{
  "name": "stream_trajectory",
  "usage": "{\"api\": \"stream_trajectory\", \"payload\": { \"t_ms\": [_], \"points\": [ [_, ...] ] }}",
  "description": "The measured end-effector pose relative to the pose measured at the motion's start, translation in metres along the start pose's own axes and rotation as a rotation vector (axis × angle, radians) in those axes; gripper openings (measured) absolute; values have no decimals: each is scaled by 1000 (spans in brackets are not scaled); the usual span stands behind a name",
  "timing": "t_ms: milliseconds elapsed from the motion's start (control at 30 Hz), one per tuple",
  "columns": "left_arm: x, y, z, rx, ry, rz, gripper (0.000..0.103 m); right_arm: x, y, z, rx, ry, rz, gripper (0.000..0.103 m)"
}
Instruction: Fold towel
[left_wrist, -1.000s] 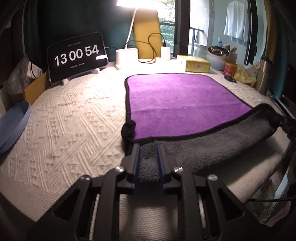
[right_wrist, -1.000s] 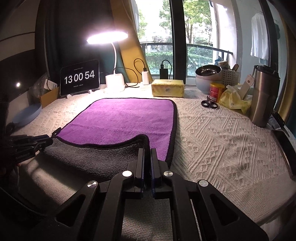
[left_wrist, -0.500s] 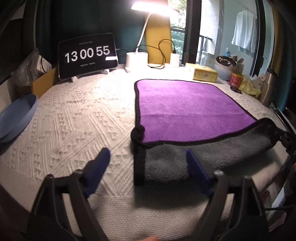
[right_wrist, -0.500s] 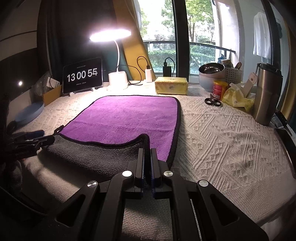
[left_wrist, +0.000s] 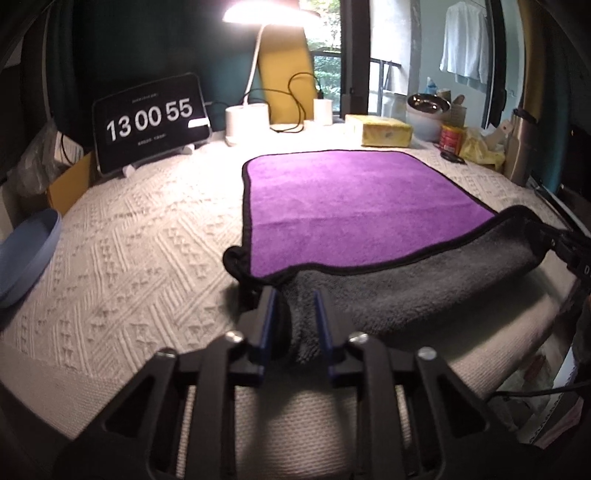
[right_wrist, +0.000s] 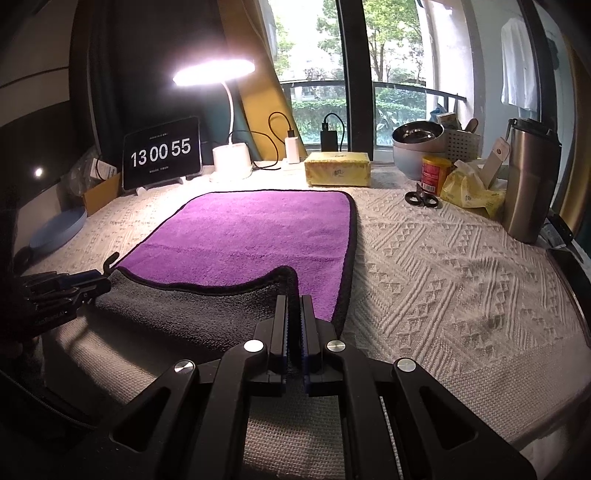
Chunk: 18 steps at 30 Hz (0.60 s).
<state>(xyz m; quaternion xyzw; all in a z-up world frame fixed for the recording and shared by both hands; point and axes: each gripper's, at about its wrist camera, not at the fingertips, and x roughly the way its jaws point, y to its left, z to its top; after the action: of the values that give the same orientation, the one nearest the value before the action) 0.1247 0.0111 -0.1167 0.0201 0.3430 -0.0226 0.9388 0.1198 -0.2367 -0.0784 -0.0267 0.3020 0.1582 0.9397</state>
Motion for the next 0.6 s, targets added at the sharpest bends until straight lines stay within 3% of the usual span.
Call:
{"api": "stream_trajectory", "payload": {
  "t_ms": [100,300,600],
  "points": [
    [-1,-2,3,19,-10,1,4,-3,1,2,-4,-11,6,6],
    [0,7,15,-22,0,-41,3,-12,4,15,-11,-40,19,6],
    [8,24,16,-107,84,-119,3,-20,7,39,-25,-61,34,6]
  ]
}}
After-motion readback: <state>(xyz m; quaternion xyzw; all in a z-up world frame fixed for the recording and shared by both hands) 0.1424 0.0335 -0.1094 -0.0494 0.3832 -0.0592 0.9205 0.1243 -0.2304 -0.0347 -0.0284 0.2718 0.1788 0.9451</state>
